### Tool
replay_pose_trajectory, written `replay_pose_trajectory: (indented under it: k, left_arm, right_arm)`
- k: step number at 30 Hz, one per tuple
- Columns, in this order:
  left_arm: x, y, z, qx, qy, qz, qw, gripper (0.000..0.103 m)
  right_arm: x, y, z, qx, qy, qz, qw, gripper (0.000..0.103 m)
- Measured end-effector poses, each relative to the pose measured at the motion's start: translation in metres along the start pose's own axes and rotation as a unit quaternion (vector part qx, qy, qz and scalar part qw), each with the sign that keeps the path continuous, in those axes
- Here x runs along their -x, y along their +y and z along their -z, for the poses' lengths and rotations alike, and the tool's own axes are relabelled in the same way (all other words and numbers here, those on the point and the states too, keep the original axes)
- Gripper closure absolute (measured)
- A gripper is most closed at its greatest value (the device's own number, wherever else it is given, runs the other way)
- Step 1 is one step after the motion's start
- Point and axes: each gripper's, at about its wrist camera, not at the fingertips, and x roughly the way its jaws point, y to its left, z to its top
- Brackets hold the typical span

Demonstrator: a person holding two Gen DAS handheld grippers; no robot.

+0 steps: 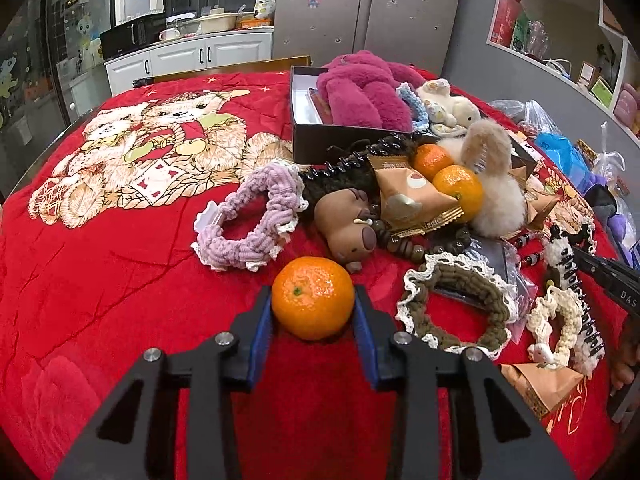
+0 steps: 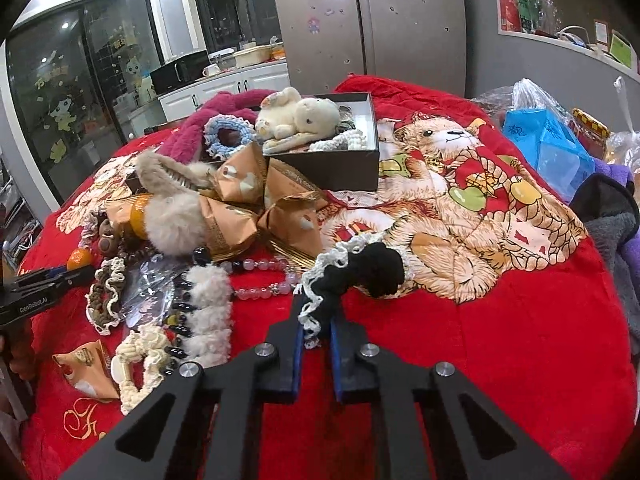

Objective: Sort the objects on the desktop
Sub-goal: 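Lift and carry the orange and black scrunchie over the black box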

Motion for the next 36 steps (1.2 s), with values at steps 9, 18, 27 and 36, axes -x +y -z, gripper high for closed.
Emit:
replay_pose_trajectory:
  k: [9, 18, 27, 36]
  left_arm:
    - [0.008, -0.007, 0.003, -0.005, -0.007, -0.006, 0.9999, 0.065]
    - [0.039, -0.016, -0.007, -0.004, -0.042, 0.015, 0.999, 0.065]
    - [0.074, -0.014, -0.025, -0.006, -0.071, 0.0, 0.9975, 0.065]
    - [0.089, -0.007, -0.04, -0.001, -0.075, 0.003, 0.9972, 0.065]
  right_arm:
    - [0.011, 0.011, 0.001, 0.021, -0.021, 0.003, 1.0, 0.093]
    - [0.043, 0.035, -0.006, 0.074, -0.085, 0.025, 0.993, 0.092]
    - [0.043, 0.057, -0.019, 0.087, -0.068, 0.01, 0.994, 0.092]
    - [0.053, 0.078, -0.037, 0.108, -0.077, 0.021, 0.991, 0.092]
